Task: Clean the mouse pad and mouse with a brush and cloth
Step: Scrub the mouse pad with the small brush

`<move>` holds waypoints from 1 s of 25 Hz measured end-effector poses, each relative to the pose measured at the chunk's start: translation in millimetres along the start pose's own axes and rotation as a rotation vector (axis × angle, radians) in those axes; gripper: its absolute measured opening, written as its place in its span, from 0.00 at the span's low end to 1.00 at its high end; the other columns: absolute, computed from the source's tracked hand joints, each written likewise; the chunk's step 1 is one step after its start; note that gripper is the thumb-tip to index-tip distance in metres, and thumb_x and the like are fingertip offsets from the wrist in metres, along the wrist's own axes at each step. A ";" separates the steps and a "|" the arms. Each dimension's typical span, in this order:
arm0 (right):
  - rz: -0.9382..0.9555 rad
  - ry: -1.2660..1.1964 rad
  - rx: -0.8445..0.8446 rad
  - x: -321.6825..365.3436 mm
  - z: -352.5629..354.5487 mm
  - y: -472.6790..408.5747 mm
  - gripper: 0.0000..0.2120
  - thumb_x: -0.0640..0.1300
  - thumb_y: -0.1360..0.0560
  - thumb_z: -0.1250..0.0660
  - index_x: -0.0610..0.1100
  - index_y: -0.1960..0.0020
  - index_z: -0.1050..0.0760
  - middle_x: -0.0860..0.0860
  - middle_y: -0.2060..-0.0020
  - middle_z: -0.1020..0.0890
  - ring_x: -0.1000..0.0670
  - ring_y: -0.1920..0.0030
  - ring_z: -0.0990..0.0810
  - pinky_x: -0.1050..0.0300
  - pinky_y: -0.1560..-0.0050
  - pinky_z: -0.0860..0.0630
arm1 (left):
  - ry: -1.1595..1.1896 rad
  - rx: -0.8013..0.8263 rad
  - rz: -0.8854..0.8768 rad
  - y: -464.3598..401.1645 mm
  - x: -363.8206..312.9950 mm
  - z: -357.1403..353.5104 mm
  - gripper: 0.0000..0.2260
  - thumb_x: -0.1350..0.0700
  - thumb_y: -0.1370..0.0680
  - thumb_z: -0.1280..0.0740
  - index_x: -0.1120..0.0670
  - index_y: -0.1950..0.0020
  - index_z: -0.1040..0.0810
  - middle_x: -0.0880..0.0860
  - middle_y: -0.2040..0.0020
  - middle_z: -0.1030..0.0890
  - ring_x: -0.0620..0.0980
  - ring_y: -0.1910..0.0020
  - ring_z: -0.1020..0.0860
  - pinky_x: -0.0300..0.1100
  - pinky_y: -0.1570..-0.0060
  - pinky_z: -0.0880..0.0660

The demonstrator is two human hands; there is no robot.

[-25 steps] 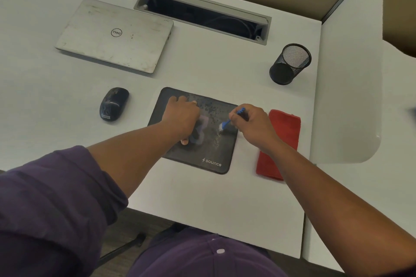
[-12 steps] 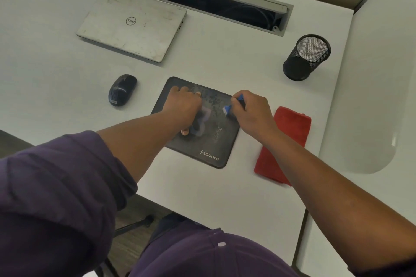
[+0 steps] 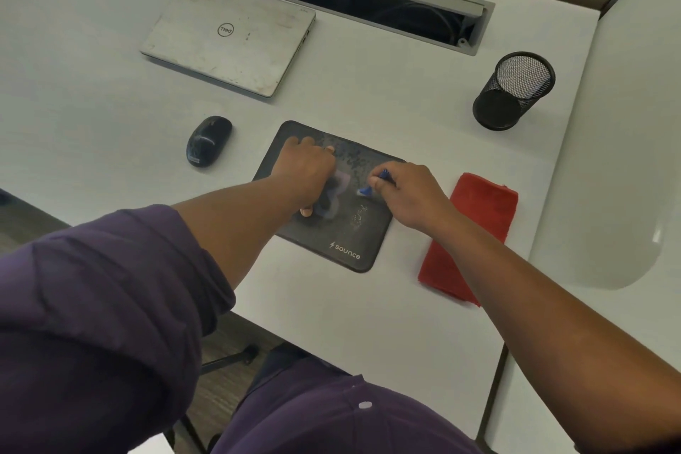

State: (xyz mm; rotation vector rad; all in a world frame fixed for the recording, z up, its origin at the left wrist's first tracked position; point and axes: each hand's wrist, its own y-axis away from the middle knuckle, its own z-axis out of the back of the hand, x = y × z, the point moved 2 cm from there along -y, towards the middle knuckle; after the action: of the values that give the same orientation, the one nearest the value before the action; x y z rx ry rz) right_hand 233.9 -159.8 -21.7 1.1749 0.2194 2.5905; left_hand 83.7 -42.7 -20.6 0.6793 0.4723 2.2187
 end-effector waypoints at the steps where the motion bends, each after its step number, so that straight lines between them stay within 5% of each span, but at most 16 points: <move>1: -0.034 0.030 0.001 -3.6 -0.7 0.8 0.07 0.46 0.20 0.37 0.48 0.53 0.21 0.60 0.64 0.23 0.55 0.61 0.25 0.59 0.62 0.32 | 0.002 0.000 0.001 -0.4 0.4 0.0 0.44 0.48 0.44 0.16 0.55 0.33 0.29 0.50 0.49 0.19 0.53 0.43 0.26 0.45 0.55 0.39; 6: 0.023 -0.202 -0.012 -1.1 -7.1 10.7 0.06 0.44 0.20 0.35 0.51 0.52 0.20 0.60 0.61 0.19 0.65 0.61 0.24 0.74 0.62 0.33 | -0.004 0.026 -0.015 -2.9 0.4 0.5 0.38 0.49 0.44 0.16 0.53 0.38 0.25 0.50 0.47 0.20 0.54 0.45 0.27 0.46 0.55 0.39; 9: 0.026 -0.075 0.116 4.6 -18.7 5.7 0.06 0.44 0.20 0.35 0.48 0.51 0.19 0.55 0.60 0.18 0.59 0.62 0.23 0.68 0.63 0.30 | 0.003 0.014 -0.006 -3.0 2.1 -0.1 0.40 0.48 0.43 0.16 0.53 0.36 0.27 0.51 0.48 0.20 0.54 0.44 0.27 0.46 0.55 0.38; 12: 0.005 0.123 0.022 3.6 -8.9 -3.5 0.06 0.45 0.20 0.36 0.49 0.53 0.20 0.57 0.63 0.21 0.53 0.61 0.24 0.58 0.63 0.32 | 0.012 -0.004 -0.012 -2.9 3.0 0.4 0.44 0.47 0.45 0.15 0.54 0.33 0.29 0.51 0.48 0.19 0.55 0.43 0.26 0.46 0.55 0.38; 16: 0.028 -0.188 0.125 10.3 -12.9 -0.1 0.05 0.47 0.22 0.33 0.54 0.55 0.20 0.59 0.64 0.16 0.60 0.60 0.20 0.63 0.57 0.26 | 0.007 -0.009 -0.015 -3.5 3.0 0.1 0.44 0.45 0.45 0.15 0.54 0.33 0.29 0.51 0.46 0.19 0.54 0.42 0.26 0.47 0.54 0.38; 18: 0.008 -0.158 0.202 10.1 -21.8 2.6 0.05 0.46 0.21 0.33 0.52 0.54 0.20 0.59 0.64 0.16 0.62 0.61 0.20 0.61 0.56 0.24 | 0.013 -0.005 -0.016 -3.2 3.5 -0.9 0.44 0.44 0.44 0.16 0.53 0.33 0.29 0.50 0.46 0.19 0.54 0.43 0.26 0.47 0.54 0.37; 22: 0.002 -0.120 -0.025 6.6 -16.4 4.7 0.06 0.43 0.21 0.34 0.51 0.54 0.20 0.62 0.64 0.20 0.67 0.65 0.24 0.72 0.64 0.32 | 0.006 -0.001 -0.022 -3.1 3.0 -0.9 0.45 0.44 0.46 0.16 0.54 0.34 0.28 0.50 0.47 0.19 0.54 0.44 0.27 0.46 0.56 0.37; 25: 0.012 -0.049 0.153 9.7 -20.6 11.7 0.06 0.44 0.21 0.35 0.51 0.56 0.21 0.63 0.68 0.19 0.69 0.64 0.24 0.72 0.67 0.34 | -0.004 0.002 -0.033 -3.5 2.3 -1.0 0.42 0.44 0.45 0.16 0.54 0.36 0.27 0.50 0.47 0.20 0.54 0.45 0.26 0.46 0.55 0.36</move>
State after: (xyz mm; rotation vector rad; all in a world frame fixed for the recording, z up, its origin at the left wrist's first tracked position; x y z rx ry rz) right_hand 209.9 -168.2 -25.3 1.2933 0.4070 2.5902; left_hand 83.7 -38.8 -22.4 0.6718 0.4802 2.1855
